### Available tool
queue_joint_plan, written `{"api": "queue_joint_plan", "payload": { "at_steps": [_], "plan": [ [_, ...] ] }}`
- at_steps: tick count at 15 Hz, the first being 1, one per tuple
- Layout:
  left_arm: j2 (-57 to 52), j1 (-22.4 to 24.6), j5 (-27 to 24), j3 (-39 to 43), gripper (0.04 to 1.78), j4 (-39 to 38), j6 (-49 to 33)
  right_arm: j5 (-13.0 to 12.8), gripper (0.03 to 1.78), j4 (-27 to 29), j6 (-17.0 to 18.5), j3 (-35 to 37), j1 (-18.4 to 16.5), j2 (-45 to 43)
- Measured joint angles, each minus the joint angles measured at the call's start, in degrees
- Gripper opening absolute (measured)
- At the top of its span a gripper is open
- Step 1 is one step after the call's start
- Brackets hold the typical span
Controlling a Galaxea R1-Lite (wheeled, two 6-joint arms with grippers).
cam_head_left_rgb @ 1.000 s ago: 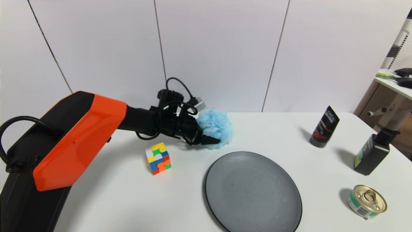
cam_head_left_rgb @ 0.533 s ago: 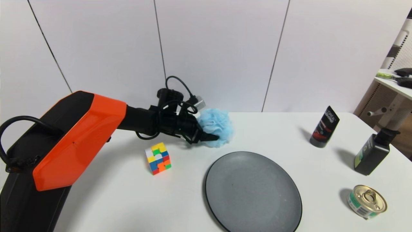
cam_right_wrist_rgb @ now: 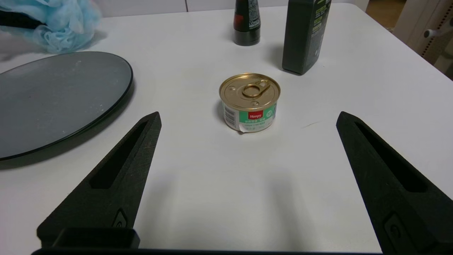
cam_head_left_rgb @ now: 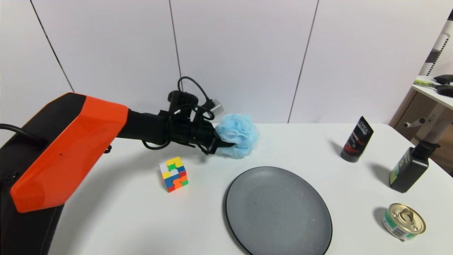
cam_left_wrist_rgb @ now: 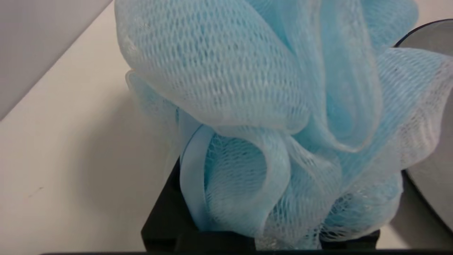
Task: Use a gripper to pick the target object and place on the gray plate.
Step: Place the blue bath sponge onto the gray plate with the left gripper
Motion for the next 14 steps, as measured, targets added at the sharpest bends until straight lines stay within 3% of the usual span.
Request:
{"api": "queue_joint_plan", "payload": {
  "at_steps": [7,14],
  "plan": [
    [-18.8,-1.5,5.7,6.9,0.42,1.4,0.2,0.0,1.71,0.0,0.0,0.0,0.0,0.0],
    [-30.8,-13.6,7.7,21.9,0.38,4.0,0.1,0.0,1.71,0.0,0.0,0.0,0.0,0.0]
  ]
}}
